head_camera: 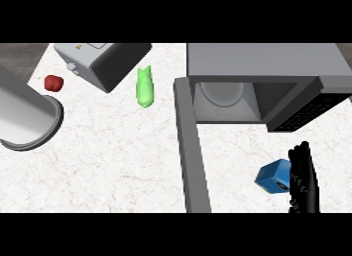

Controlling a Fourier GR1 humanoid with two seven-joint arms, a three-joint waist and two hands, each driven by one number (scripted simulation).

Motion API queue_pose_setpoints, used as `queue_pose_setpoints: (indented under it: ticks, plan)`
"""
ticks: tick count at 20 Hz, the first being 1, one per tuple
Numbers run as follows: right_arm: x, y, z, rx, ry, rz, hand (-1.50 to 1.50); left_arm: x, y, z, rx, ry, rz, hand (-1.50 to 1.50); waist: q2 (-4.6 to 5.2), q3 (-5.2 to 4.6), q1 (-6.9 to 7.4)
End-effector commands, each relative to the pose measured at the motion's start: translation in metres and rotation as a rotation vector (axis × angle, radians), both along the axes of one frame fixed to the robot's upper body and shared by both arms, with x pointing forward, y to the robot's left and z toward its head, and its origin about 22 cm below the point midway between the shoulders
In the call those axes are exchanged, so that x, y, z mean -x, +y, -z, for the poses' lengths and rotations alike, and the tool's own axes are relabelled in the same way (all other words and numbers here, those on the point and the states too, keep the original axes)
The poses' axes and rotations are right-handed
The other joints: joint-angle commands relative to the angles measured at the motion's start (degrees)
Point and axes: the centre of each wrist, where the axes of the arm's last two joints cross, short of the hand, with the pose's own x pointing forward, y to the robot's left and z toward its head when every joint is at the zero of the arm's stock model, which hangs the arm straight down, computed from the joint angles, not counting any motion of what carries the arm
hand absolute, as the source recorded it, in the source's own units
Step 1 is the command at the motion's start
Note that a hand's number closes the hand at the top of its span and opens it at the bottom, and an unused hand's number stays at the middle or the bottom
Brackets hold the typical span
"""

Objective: Pick up the milk, place it into the microwave and close the microwave

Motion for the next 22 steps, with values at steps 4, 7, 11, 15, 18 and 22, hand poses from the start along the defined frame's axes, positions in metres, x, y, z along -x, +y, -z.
queue_pose_setpoints:
  ticks: [4, 7, 11, 15, 18, 22]
  plan:
    - [-0.023, -0.025, 0.024, -0.031, 0.028, 0.082, -1.50, 0.016, 0.014, -0.012, -0.010, -0.005, -0.008, -1.50, 0.10, 0.03, 0.10]
    - [0.009, -0.024, 0.054, -0.023, 0.083, 0.116, -1.50, 0.029, 0.019, -0.007, -0.004, -0.003, 0.015, -1.50, -0.10, 0.03, 0.11]
    - [-0.022, -0.047, 0.082, -0.043, 0.079, 0.164, -1.50, 0.025, 0.018, -0.005, 0.005, 0.008, 0.003, -1.50, 0.06, 0.08, 0.21]
    - [-0.005, -0.069, 0.094, -0.028, 0.098, 0.201, -1.50, 0.029, 0.017, -0.013, -0.015, -0.002, -0.028, -1.50, 0.03, 0.06, -0.09]
    - [0.004, -0.088, 0.117, -0.020, 0.117, 0.217, -1.50, 0.031, 0.016, 0.001, -0.005, 0.004, -0.030, -1.50, 0.02, 0.06, -0.19]
    - [-0.017, -0.078, 0.135, -0.042, 0.113, 0.181, -1.50, 0.032, 0.026, 0.003, -0.009, 0.017, 0.014, -1.50, 0.08, 0.02, 0.07]
